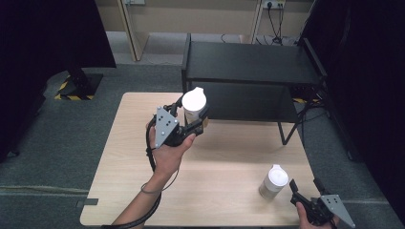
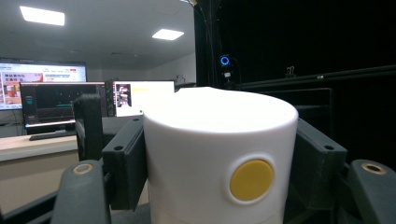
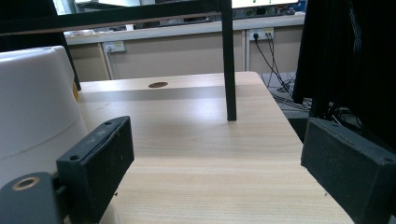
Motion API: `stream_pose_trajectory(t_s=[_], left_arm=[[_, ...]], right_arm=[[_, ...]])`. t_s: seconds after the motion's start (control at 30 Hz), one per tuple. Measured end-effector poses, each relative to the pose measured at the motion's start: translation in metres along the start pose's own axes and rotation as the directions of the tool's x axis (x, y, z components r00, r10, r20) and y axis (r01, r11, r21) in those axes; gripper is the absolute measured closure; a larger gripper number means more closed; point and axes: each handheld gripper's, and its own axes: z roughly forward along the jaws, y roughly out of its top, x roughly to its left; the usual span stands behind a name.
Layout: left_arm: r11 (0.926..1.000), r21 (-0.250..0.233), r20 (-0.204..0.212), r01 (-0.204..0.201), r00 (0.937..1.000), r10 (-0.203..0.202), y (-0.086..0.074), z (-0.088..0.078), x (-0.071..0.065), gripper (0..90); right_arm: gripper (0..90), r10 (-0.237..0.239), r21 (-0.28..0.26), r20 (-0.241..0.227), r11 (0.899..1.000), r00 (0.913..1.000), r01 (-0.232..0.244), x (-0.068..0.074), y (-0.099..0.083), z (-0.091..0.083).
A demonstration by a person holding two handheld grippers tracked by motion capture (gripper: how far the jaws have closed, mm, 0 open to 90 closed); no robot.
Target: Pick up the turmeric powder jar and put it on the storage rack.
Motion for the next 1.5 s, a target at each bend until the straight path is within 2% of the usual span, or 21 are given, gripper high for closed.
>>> stream_pose_trajectory(t_s=[0.43,0.63,0.7,1.17,1.5], left_arm=[[0.9998,-0.019,-0.035,-0.007,0.9994,0.007,0.019,0.02,0.003,30.7],[0.9997,-0.022,-0.029,-0.003,0.9996,0.002,0.029,0.031,0.006,30.7],[0.9997,-0.023,-0.042,-0.006,0.9991,0.006,0.033,0.034,0.006,30.7],[0.9998,-0.018,-0.046,-0.009,0.9989,0.008,0.063,0.061,0.017,30.7],[1.0,-0.004,-0.052,-0.001,0.9987,0.001,0.076,0.079,0.021,30.7]], right_arm=[[9.8,0.003,0.0,-0.004,1.0,1.0,-0.003,-0.001,0.0,0.0],[9.8,0.0,0.001,-0.006,1.0,1.0,0.0,-0.001,0.0,0.0],[9.8,-0.002,0.002,-0.006,1.0,1.0,0.002,-0.001,0.0,0.0],[9.8,-0.006,0.003,-0.008,1.0,1.0,0.006,-0.001,0.0,0.0],[9.8,-0.005,0.005,-0.009,1.0,0.9999,0.005,-0.001,0.001,0.0]])
